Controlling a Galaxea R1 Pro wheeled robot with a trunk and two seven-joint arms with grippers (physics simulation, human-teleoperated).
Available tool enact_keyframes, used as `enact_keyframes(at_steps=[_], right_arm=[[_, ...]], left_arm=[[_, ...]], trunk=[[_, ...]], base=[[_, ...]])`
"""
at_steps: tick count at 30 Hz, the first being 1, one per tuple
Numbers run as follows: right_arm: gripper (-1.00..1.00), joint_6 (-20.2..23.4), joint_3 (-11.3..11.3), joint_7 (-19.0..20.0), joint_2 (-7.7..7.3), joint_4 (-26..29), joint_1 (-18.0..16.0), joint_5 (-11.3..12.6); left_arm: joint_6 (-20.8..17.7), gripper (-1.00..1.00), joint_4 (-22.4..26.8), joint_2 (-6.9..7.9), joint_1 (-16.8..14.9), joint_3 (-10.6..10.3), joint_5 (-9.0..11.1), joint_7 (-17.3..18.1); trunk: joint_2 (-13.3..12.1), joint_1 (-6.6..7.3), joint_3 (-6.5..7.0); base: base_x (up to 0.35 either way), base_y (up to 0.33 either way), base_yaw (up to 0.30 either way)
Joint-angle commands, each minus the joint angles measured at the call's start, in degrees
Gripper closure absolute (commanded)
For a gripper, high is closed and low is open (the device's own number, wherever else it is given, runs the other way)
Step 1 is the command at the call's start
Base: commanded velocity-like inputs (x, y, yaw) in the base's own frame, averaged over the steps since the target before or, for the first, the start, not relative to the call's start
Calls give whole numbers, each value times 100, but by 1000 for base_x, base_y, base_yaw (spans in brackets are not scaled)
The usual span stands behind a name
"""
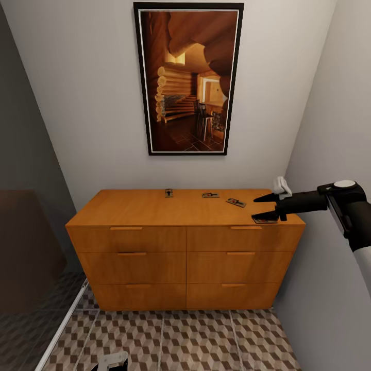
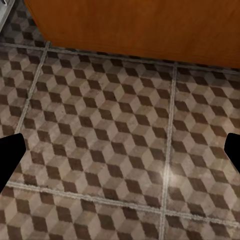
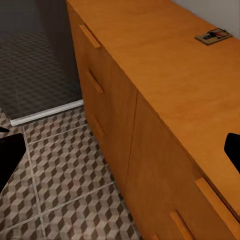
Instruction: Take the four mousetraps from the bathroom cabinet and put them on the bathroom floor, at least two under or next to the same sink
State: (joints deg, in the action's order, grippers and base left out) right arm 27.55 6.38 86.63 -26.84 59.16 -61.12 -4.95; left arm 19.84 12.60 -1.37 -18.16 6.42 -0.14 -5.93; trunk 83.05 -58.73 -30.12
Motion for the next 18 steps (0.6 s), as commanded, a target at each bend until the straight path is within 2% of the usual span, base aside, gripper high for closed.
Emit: enact_keyframes(at_steps=[1, 10, 18], right_arm=[[-100, 32, 12, 39, -1, -2, -5, -13], [-100, -67, 143, 78, -18, -80, -5, 10], [-100, -86, 511, 46, -19, -381, -5, -7]], left_arm=[[20, -100, -4, -3, -4, 26, -2, -1], [19, -100, -4, -3, -4, 26, -4, 0], [17, -100, -4, -3, -4, 26, -4, 1]], trunk=[[3, 0, -6], [3, 0, -6], [3, 0, -6]], base=[[0, 0, 0], [0, 0, 0], [0, 0, 0]])
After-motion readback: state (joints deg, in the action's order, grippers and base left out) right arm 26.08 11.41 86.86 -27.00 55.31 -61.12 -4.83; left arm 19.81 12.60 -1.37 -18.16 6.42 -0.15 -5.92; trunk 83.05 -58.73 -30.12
